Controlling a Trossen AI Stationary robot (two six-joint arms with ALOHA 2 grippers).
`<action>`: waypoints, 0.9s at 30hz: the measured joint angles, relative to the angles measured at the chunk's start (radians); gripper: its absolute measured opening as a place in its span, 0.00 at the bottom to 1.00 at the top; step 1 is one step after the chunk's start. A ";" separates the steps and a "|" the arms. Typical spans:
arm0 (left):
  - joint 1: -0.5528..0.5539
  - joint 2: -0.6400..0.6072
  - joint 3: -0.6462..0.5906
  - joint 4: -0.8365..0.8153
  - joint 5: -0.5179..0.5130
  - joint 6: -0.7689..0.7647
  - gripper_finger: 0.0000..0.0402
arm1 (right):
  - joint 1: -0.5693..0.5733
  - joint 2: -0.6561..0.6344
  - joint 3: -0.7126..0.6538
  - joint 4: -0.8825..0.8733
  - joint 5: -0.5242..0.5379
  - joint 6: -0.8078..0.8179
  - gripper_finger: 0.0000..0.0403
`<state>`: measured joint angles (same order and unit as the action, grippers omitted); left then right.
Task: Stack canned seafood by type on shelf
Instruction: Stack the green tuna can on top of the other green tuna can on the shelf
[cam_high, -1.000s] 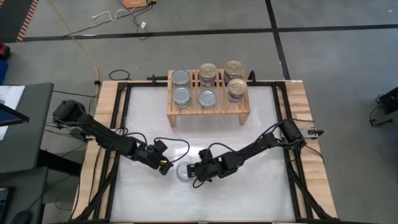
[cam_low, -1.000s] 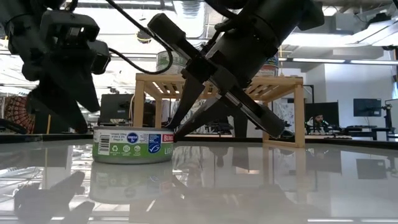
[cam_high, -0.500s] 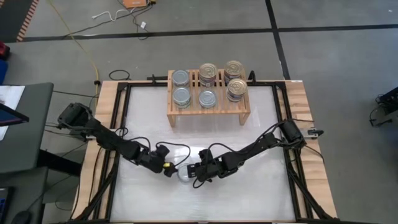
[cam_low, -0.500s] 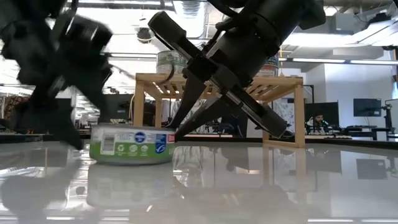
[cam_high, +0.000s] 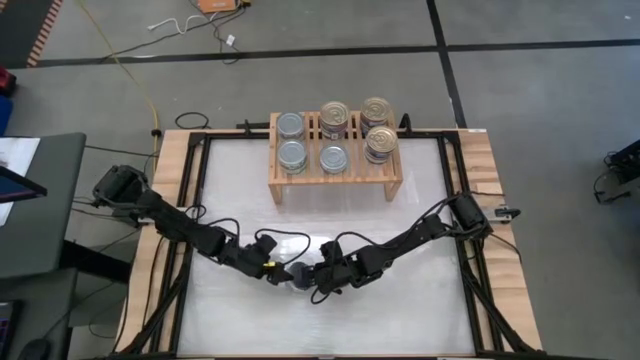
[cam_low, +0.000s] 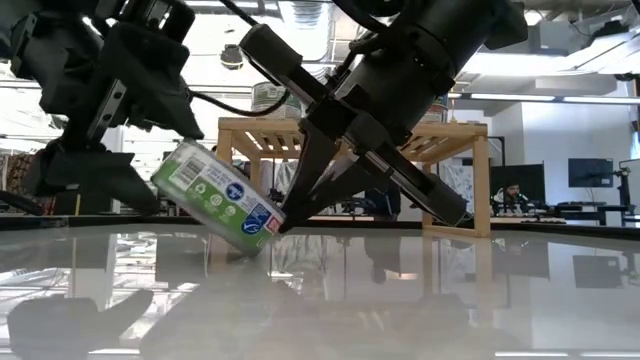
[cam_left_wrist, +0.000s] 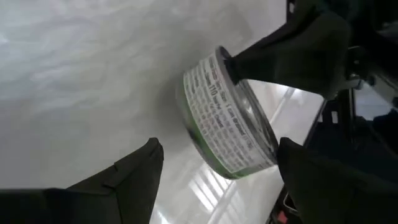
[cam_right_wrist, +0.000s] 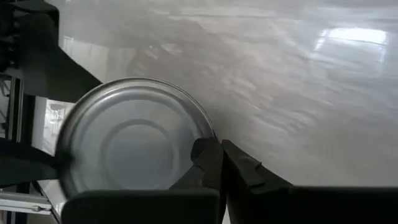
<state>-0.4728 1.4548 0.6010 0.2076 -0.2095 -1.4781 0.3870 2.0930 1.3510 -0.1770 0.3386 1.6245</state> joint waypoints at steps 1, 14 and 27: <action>0.000 0.001 0.000 -0.001 0.001 -0.001 0.74 | 0.000 0.000 0.000 0.000 0.000 -0.001 0.07; 0.002 0.225 0.000 0.353 0.131 -0.056 0.74 | 0.004 0.000 0.000 0.009 0.001 -0.003 0.07; 0.029 0.225 0.000 0.371 0.182 -0.025 0.36 | 0.024 0.000 0.000 0.017 0.010 -0.008 0.08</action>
<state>-0.4437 1.6801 0.6010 0.5785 -0.0277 -1.5031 0.4113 2.0930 1.3510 -0.1597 0.3489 1.6170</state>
